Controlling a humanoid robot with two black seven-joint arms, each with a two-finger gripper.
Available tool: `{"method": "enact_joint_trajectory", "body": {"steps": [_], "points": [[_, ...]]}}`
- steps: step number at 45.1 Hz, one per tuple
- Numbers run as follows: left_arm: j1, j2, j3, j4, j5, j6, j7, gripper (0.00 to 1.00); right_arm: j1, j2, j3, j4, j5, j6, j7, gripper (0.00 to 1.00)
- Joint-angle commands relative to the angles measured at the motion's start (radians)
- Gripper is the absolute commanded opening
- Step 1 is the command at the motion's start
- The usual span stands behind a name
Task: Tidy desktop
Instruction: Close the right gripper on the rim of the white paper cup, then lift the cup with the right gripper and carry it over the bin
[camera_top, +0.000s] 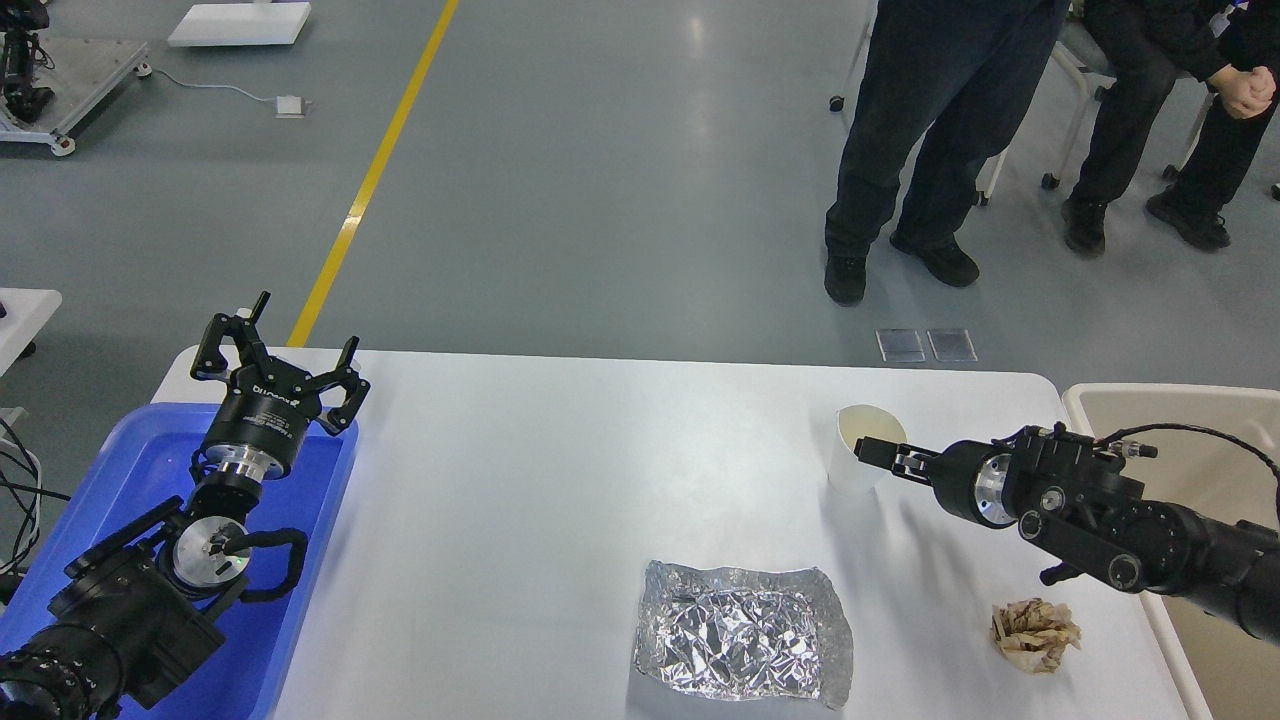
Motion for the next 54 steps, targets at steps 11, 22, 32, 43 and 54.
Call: {"method": "enact_joint_trajectory", "body": {"steps": [11,22,32,43,54], "points": [[0.000,0.000,0.000,0.000,0.000,0.000,0.000,1.00,0.000,0.000,-0.005,-0.007,-0.003,-0.002,-0.002,0.16],[0.000,0.000,0.000,0.000,0.000,0.000,0.000,1.00,0.006,-0.005,-0.005,-0.006,-0.003,0.004,-0.002,0.00],[0.000,0.000,0.000,0.000,0.000,0.000,0.000,1.00,0.020,-0.008,-0.002,0.007,0.003,0.012,0.000,0.00],[0.000,0.000,0.000,0.000,0.000,0.000,0.000,1.00,0.083,-0.065,0.000,0.060,0.012,0.038,0.018,0.00],[0.000,0.000,0.000,0.000,0.000,-0.002,0.000,1.00,0.167,-0.183,-0.002,0.169,0.064,0.093,0.020,0.00]]}}
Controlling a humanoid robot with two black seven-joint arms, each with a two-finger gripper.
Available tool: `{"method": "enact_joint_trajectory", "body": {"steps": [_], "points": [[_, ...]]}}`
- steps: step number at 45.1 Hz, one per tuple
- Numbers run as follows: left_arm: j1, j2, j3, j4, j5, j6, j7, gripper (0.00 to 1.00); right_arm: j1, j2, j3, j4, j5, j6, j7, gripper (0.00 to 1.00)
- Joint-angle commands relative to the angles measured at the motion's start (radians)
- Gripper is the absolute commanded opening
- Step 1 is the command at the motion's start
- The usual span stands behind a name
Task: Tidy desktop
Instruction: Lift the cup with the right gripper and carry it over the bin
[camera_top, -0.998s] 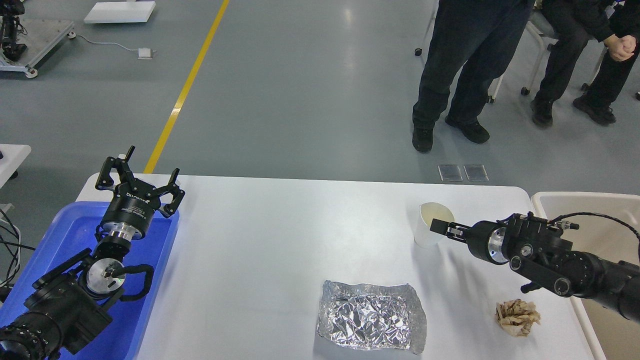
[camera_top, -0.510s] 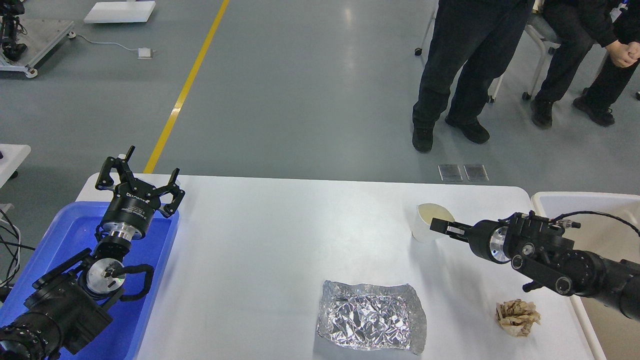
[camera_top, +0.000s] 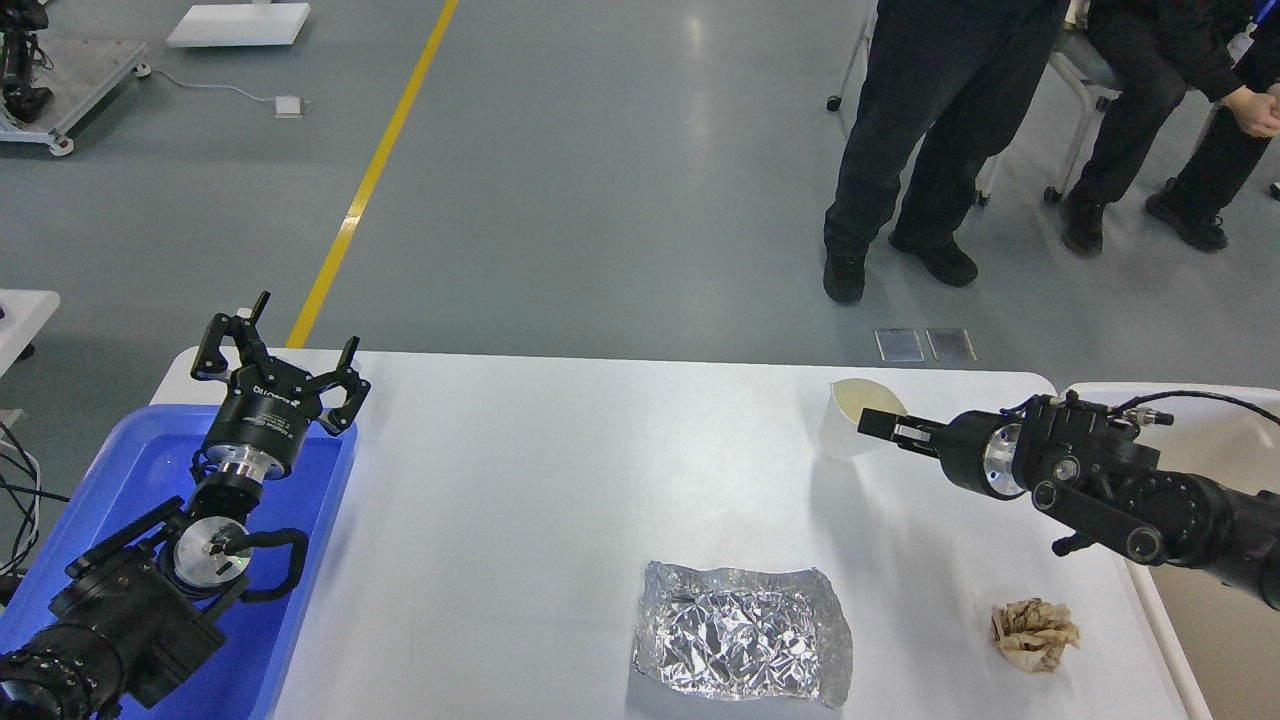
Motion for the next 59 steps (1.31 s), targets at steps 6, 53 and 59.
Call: {"method": "enact_joint_trajectory", "body": {"steps": [6,53,59], "points": [[0.000,0.000,0.000,0.000,0.000,-0.001,0.000,1.00,0.111,-0.155,0.000,0.127,0.050,0.069,0.008,0.00],[0.000,0.000,0.000,0.000,0.000,-0.001,0.000,1.00,0.396,-0.453,0.012,0.213,0.093,0.253,0.007,0.00],[0.000,0.000,0.000,0.000,0.000,-0.001,0.000,1.00,0.364,-0.488,0.000,0.186,0.093,0.247,0.007,0.00]]}}
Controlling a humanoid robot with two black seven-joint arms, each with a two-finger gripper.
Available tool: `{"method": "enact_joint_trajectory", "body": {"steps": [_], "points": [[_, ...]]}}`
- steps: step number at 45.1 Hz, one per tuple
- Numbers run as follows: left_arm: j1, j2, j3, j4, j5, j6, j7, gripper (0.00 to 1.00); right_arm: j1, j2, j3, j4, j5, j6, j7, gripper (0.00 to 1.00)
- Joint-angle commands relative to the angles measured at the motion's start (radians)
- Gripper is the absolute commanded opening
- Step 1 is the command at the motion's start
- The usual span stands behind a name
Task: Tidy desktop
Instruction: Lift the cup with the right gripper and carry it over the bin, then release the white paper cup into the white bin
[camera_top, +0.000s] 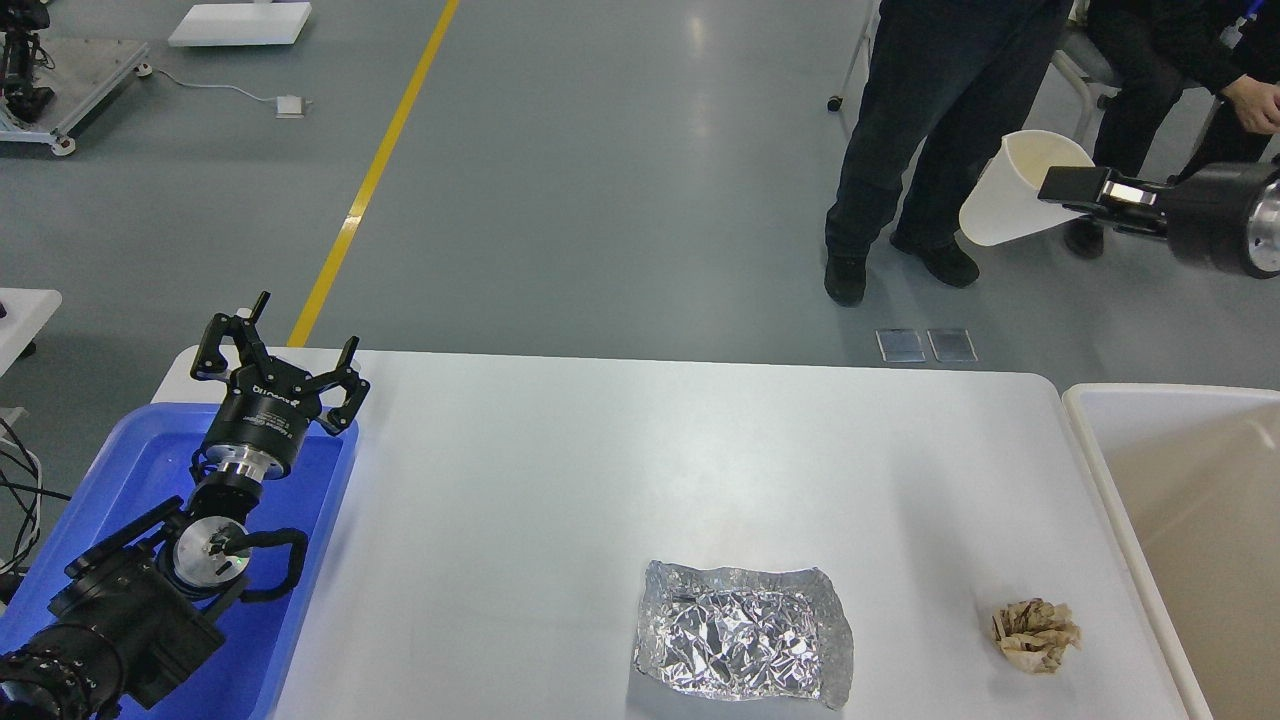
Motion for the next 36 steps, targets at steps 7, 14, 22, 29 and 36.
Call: {"method": "enact_joint_trajectory", "body": {"steps": [7,14,22,29,36], "points": [[0.000,0.000,0.000,0.000,0.000,0.000,0.000,1.00,-0.138,-0.067,-0.011,-0.147,-0.001,-0.004,0.002,0.00],[0.000,0.000,0.000,0.000,0.000,0.000,0.000,1.00,-0.279,-0.024,-0.010,-0.400,0.000,-0.027,0.068,0.00],[0.002,0.000,0.000,0.000,0.000,0.000,0.000,1.00,-0.445,0.066,0.009,-0.632,0.034,-0.076,0.151,0.00],[0.000,0.000,0.000,0.000,0.000,0.000,0.000,1.00,-0.589,0.123,0.006,-0.759,0.262,-0.076,0.165,0.00],[0.002,0.000,0.000,0.000,-0.002,0.002,0.000,1.00,-0.666,0.187,0.007,-0.839,0.459,-0.076,0.157,0.00]]}}
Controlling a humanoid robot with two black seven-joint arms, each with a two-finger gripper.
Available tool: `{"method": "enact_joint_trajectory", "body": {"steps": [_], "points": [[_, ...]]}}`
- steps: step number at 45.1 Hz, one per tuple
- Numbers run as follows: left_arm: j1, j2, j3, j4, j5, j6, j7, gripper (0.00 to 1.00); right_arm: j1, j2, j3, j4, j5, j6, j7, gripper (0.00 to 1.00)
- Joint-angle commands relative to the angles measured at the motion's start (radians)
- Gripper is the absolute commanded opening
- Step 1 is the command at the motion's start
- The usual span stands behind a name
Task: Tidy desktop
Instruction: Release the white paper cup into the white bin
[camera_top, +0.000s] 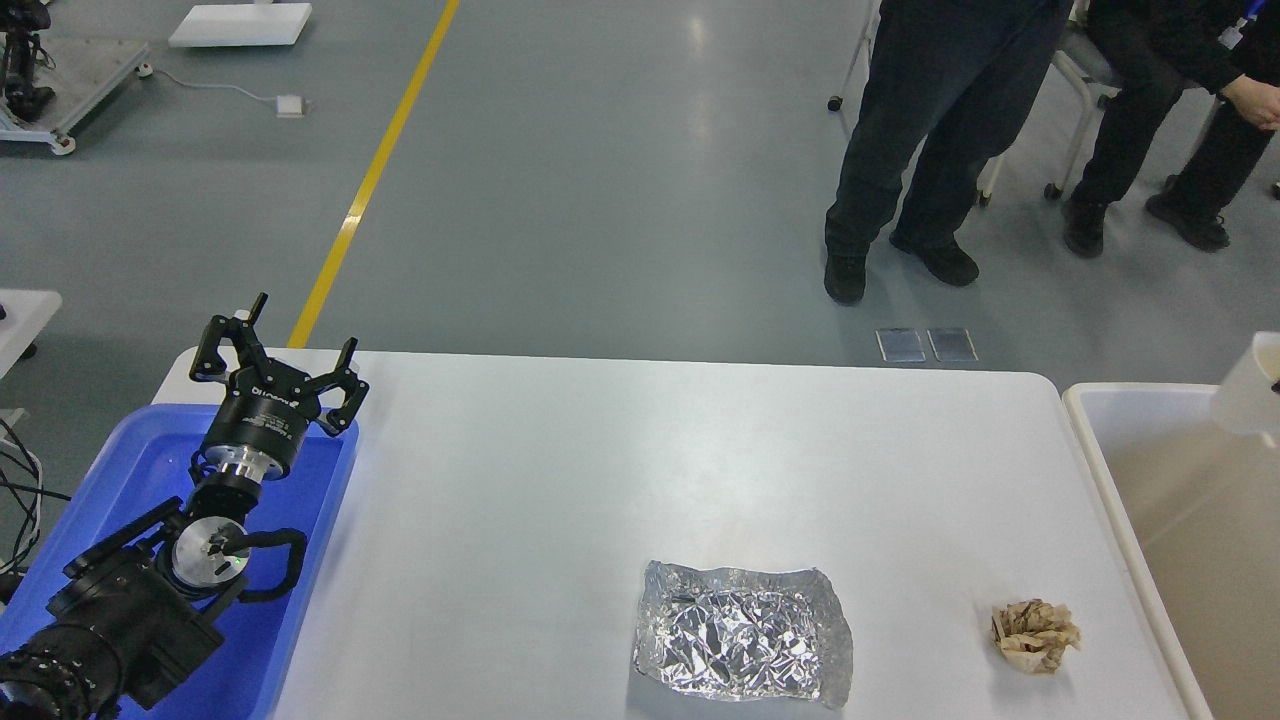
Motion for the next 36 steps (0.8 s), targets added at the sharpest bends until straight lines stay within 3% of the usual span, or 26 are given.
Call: {"method": "enact_joint_trajectory", "body": {"steps": [1,7,9,14,16,17,20,36], "points": [[0.001,0.000,0.000,0.000,0.000,0.002,0.000,1.00,-0.171,0.097,0.002,-0.190,0.285,-0.008,0.015,0.00],[0.000,0.000,0.000,0.000,0.000,0.002,0.000,1.00,-0.217,0.121,0.002,-0.203,0.422,-0.010,0.007,0.00],[0.000,0.000,0.000,0.000,0.000,0.002,0.000,1.00,-0.225,0.130,0.002,-0.203,0.456,-0.011,0.003,0.08],[0.000,0.000,0.000,0.000,-0.002,0.002,0.000,1.00,-0.240,0.142,0.002,-0.207,0.520,-0.033,-0.005,0.55],[0.000,0.000,0.000,0.000,-0.002,0.002,0.000,1.00,-0.243,0.148,0.002,-0.207,0.539,-0.036,-0.008,0.86],[0.000,0.000,0.000,0.000,0.000,0.002,0.000,1.00,-0.243,0.151,0.002,-0.207,0.549,-0.037,-0.009,0.95],[0.000,0.000,0.000,0.000,-0.002,0.002,0.000,1.00,-0.250,0.154,0.002,-0.207,0.574,-0.036,-0.011,0.99],[0.000,0.000,0.000,0.000,0.000,0.002,0.000,1.00,-0.254,0.162,0.030,-0.206,0.609,-0.039,-0.008,0.99]]}}
